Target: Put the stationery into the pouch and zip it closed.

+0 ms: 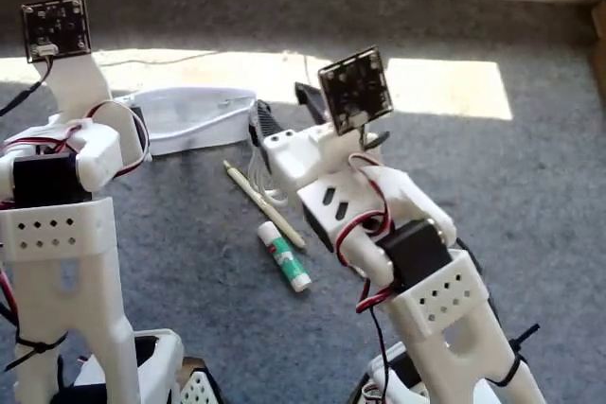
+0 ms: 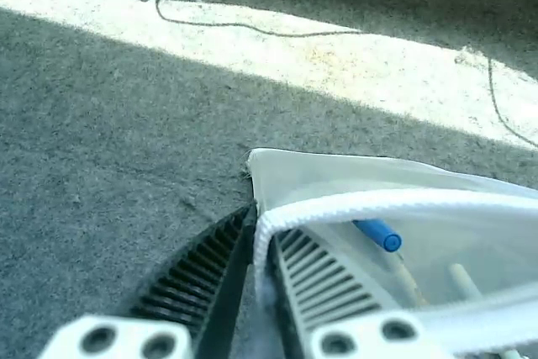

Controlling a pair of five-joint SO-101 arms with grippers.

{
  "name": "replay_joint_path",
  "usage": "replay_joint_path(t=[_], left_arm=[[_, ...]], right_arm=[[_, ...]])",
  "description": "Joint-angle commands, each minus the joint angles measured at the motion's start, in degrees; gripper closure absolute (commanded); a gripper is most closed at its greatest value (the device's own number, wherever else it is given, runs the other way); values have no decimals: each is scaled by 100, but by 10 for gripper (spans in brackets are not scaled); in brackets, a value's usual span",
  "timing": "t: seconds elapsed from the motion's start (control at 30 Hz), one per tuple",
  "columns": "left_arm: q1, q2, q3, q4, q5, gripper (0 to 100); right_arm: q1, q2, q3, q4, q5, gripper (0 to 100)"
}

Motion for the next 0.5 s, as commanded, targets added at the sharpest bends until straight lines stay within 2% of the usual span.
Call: replay_joint_path(t=[0.0,0.23,0.47], left_arm=[[92,-31,-31,9,79,992],[84,-48,-31,9,79,992],[84,-48,-31,9,79,992]], right_arm=[[593,-163,-444,585,-97,827],[1218,-145,-400,989,-220,826],[1262,-66,-400,1657,-668,826]])
